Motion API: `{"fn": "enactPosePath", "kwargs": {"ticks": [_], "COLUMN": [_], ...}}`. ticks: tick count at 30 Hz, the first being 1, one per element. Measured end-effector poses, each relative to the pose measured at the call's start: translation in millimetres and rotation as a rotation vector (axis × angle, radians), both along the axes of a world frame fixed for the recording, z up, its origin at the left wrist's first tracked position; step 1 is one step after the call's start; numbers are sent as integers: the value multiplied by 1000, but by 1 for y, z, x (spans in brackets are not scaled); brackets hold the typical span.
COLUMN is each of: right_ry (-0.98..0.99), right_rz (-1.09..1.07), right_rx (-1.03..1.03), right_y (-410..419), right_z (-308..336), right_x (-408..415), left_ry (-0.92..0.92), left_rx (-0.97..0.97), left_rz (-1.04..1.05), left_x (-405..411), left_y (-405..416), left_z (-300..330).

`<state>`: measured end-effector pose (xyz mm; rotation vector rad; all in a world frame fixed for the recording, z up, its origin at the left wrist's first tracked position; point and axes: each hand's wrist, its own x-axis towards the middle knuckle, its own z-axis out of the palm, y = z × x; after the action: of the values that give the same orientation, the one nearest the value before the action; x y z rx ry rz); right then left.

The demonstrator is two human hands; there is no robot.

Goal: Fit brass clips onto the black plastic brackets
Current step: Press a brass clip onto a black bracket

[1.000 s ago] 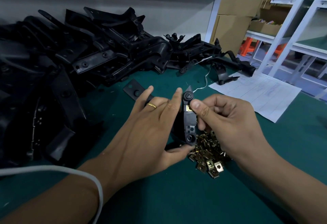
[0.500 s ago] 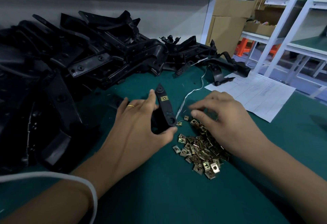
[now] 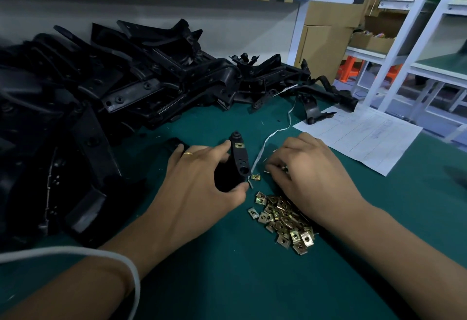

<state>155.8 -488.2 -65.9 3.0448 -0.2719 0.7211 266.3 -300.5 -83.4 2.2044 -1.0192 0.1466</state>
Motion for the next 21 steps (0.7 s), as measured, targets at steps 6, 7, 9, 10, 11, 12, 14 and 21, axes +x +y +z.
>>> {"fn": "enactPosePath", "kwargs": {"ticks": [6,7,9,10,11,12,14,21], "right_ry": [28,38,51,54,52,45,33,95], "right_rz": [-2,-4,-5,-8,-13,-17,4,106], "right_rx": [70,61,21,3,-2,8,51,96], "right_y": [-4,-4,-4,-3,-1,1,4,8], "right_z": [-1,0,1,1,1,0,-1,-2], "right_x": [-3,-4,-4,-4,-3,-2,0,3], "left_ry": [-120,-145,-209,-252,-303,-353,-418,-468], "left_rx": [19,39,86,109,130,147,176,181], "left_rz": [-49,-51,-57,-61,-63,-63,-58,-69], "left_x": [-2,-2,-3,-4,-6,-7,-10,-12], "left_y": [0,0,1,1,2,2,2,4], "left_z": [-1,-1,0,0,0,1,1,4]}}
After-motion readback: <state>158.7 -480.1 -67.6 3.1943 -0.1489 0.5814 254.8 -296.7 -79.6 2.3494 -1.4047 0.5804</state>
